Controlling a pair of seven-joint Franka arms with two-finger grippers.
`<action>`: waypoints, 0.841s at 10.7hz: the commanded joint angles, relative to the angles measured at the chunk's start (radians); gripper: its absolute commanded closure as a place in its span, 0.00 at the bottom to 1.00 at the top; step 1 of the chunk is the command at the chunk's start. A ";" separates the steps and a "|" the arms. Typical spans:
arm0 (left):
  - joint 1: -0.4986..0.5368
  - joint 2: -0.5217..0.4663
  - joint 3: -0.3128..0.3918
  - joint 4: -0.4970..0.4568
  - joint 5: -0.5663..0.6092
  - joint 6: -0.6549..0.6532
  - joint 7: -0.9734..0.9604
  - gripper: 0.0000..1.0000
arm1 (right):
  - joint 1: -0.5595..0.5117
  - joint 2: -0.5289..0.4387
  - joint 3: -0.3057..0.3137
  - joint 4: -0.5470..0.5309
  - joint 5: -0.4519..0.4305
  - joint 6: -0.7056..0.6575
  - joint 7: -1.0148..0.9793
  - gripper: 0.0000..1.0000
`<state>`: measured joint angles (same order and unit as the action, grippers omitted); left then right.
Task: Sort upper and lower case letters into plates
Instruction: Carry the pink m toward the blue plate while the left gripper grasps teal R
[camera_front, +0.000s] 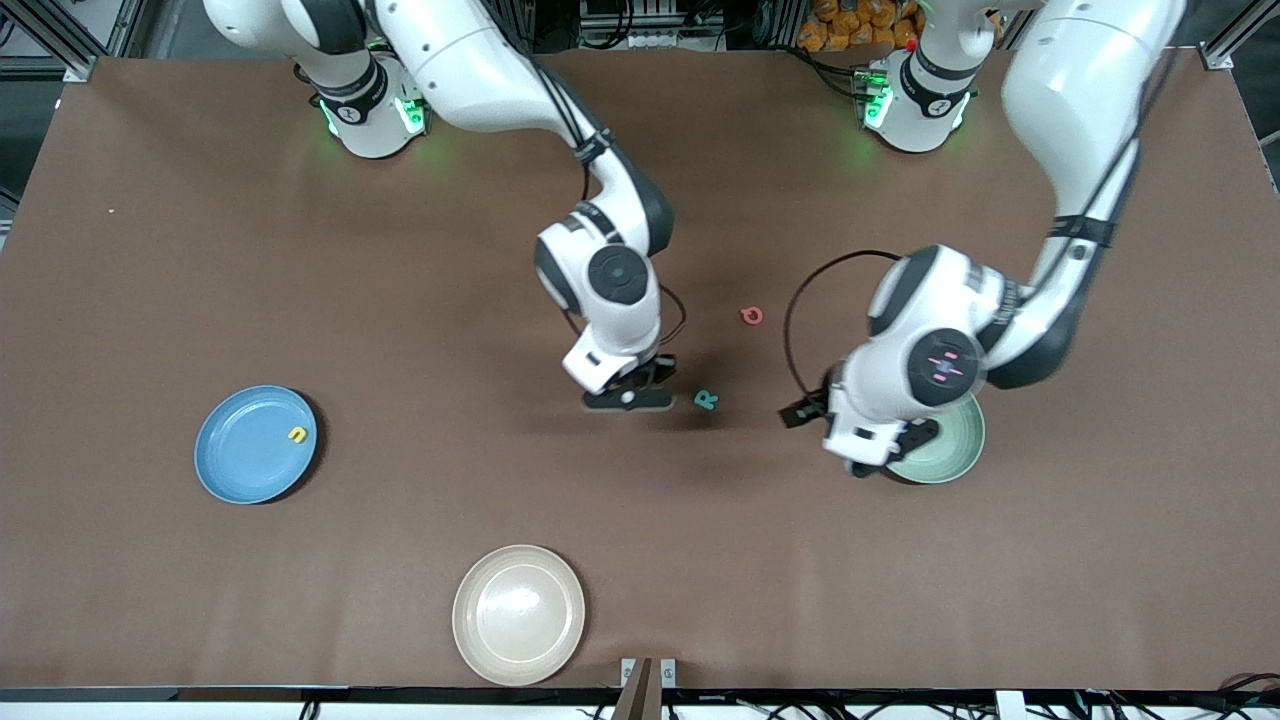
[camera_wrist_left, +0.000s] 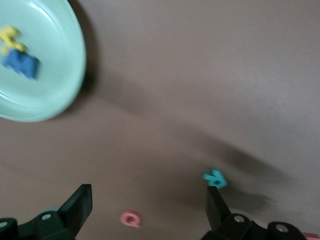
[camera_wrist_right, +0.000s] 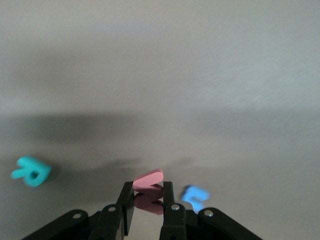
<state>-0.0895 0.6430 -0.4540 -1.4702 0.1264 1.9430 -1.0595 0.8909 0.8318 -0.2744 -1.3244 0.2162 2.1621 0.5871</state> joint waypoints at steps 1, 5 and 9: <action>-0.065 0.036 0.014 0.005 -0.005 0.074 -0.158 0.00 | -0.085 -0.080 0.020 -0.061 0.017 -0.016 -0.105 1.00; -0.191 0.125 0.073 0.002 -0.005 0.227 -0.437 0.00 | -0.186 -0.161 0.015 -0.180 0.061 -0.024 -0.329 1.00; -0.320 0.178 0.181 -0.010 -0.004 0.350 -0.612 0.00 | -0.294 -0.235 0.012 -0.288 0.061 -0.068 -0.512 1.00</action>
<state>-0.3941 0.8222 -0.2947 -1.4774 0.1265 2.2566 -1.6190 0.6118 0.6675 -0.2770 -1.5269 0.2576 2.1052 0.1256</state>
